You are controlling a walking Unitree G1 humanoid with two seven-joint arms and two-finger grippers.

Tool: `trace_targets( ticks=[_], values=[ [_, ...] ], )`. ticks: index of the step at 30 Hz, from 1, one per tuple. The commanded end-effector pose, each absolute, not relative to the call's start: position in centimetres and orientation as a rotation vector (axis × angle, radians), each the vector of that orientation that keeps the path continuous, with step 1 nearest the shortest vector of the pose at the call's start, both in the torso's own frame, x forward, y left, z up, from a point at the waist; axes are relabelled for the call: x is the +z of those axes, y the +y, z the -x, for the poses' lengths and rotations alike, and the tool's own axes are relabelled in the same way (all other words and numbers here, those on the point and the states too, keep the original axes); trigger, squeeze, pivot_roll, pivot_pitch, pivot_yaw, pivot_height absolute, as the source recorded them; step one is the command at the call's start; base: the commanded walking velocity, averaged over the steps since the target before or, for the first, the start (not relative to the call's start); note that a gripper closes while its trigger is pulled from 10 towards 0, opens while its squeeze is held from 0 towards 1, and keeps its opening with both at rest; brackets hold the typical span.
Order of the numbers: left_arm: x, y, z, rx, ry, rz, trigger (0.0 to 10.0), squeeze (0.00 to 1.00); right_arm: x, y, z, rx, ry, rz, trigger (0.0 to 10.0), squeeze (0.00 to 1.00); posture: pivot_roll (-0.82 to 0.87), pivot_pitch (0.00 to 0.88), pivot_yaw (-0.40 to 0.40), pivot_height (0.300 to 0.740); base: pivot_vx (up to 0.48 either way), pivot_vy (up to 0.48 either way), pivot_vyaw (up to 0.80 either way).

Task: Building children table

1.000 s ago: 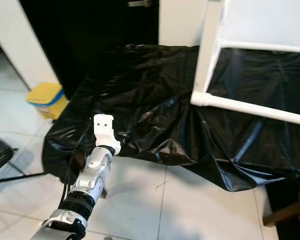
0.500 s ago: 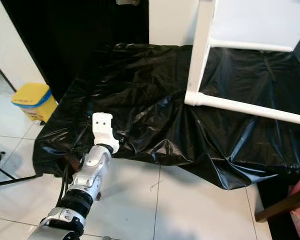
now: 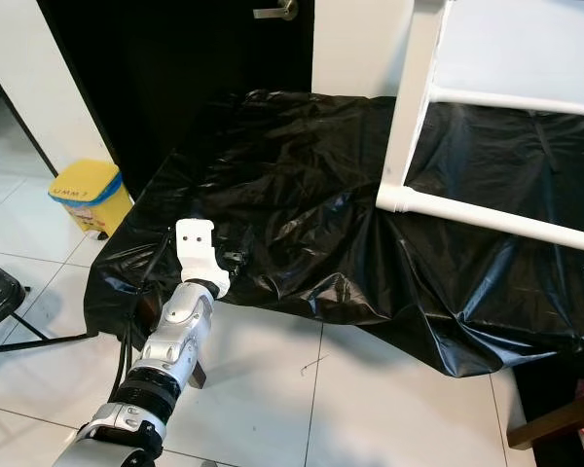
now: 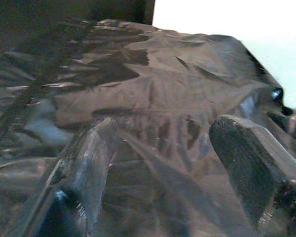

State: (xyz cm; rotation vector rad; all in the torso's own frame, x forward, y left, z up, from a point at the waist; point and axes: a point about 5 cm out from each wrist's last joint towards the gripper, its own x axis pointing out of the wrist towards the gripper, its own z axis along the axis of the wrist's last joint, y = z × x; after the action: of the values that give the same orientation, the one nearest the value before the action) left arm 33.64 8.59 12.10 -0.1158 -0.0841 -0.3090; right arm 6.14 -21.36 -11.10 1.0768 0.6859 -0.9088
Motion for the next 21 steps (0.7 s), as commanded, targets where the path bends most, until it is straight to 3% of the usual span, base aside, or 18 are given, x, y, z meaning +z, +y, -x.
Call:
trace_targets(
  ticks=[1,10,21],
  values=[
    [12.10,8.28,-33.72,-0.384,-0.075,0.106,10.0,0.00,-9.36,-19.98,-15.54,-0.006,1.017,0.099,10.0,0.00,0.04,0.005,0.006,0.740,0.000,0.000,0.00],
    [12.17,8.19,-33.73,-0.393,-0.075,0.109,10.0,0.00,-9.42,-19.96,-15.41,-0.009,1.022,0.096,10.0,0.00,0.04,0.008,0.005,0.740,0.000,0.000,0.00],
    [12.15,8.24,-33.83,-0.390,-0.069,0.114,10.0,0.00,-9.44,-19.82,-15.43,-0.004,1.023,0.097,10.0,0.00,0.04,0.005,0.003,0.740,0.000,-0.291,0.00]
  ],
)
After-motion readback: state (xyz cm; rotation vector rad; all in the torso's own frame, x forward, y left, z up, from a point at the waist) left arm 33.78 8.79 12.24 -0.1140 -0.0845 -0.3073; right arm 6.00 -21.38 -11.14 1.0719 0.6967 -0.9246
